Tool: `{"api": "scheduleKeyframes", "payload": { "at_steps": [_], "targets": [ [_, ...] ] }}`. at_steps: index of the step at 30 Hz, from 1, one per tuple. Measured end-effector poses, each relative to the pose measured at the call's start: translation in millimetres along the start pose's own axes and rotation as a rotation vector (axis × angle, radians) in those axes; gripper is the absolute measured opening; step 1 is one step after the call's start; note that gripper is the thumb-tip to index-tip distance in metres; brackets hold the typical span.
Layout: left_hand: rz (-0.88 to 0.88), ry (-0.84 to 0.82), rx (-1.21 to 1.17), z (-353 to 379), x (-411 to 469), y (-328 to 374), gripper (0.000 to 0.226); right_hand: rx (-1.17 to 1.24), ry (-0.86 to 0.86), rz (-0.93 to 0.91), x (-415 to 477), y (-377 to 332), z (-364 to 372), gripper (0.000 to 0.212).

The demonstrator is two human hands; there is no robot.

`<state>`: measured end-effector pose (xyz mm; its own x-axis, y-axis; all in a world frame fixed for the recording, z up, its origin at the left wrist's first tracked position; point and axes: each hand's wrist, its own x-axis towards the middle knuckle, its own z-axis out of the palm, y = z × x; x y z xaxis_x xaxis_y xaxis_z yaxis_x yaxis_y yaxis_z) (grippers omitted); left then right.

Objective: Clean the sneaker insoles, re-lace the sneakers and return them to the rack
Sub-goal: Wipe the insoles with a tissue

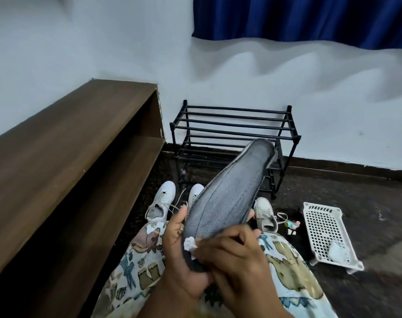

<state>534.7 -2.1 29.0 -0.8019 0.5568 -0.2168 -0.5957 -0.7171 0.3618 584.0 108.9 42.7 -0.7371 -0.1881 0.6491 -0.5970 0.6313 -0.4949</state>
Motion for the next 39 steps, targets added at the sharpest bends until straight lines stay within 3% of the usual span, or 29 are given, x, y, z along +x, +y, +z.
{"api": "scheduleKeyframes", "payload": {
  "at_steps": [4, 7, 9, 13, 17, 21, 23, 26, 31, 36, 39],
  "targets": [
    [-0.041, -0.092, -0.004, 0.3, 0.4, 3.6, 0.066, -0.044, -0.029, 0.033, 14.7, 2.0, -6.4, 0.026],
    [0.004, -0.144, 0.007, 2.4, -1.4, 0.2, 0.052, -0.195, 0.016, 0.091, 37.2, 10.4, -15.4, 0.021],
    [0.058, -0.119, 0.039, 4.0, -0.6, -0.5, 0.056, -0.293, 0.1, 0.183, 53.0, 23.1, -20.9, 0.01],
    [0.082, -0.07, 0.051, 3.9, -0.7, 2.4, 0.062, -0.377, 0.154, 0.331, 65.3, 37.3, -23.5, 0.019],
    [0.037, -0.106, 0.039, 4.0, -0.7, 7.3, 0.058, -0.298, 0.06, 0.191, 45.0, 13.5, -15.0, 0.014],
    [-0.041, -0.13, 0.009, 1.1, -1.4, 8.1, 0.083, -0.183, -0.006, -0.007, 13.4, -12.5, 0.0, 0.019],
    [-0.037, -0.087, 0.038, 1.0, 0.1, 7.7, 0.085, -0.169, -0.022, -0.036, 9.9, -12.0, -1.6, 0.018],
    [-0.043, -0.148, -0.041, -3.0, 5.3, 6.8, 0.081, -0.215, -0.096, -0.016, 24.7, -6.2, -10.2, 0.019],
    [0.027, -0.168, -0.038, 6.4, 7.1, 3.0, 0.049, -0.338, 0.027, 0.132, 66.1, 14.3, -19.7, 0.014],
    [0.066, -0.165, 0.032, 8.4, 4.1, 3.4, 0.065, -0.378, 0.212, 0.411, 90.9, 43.8, -27.4, 0.014],
    [0.072, -0.131, 0.05, 3.8, 4.7, 4.3, 0.067, -0.339, 0.187, 0.423, 88.2, 40.0, -28.7, 0.015]
  ]
}}
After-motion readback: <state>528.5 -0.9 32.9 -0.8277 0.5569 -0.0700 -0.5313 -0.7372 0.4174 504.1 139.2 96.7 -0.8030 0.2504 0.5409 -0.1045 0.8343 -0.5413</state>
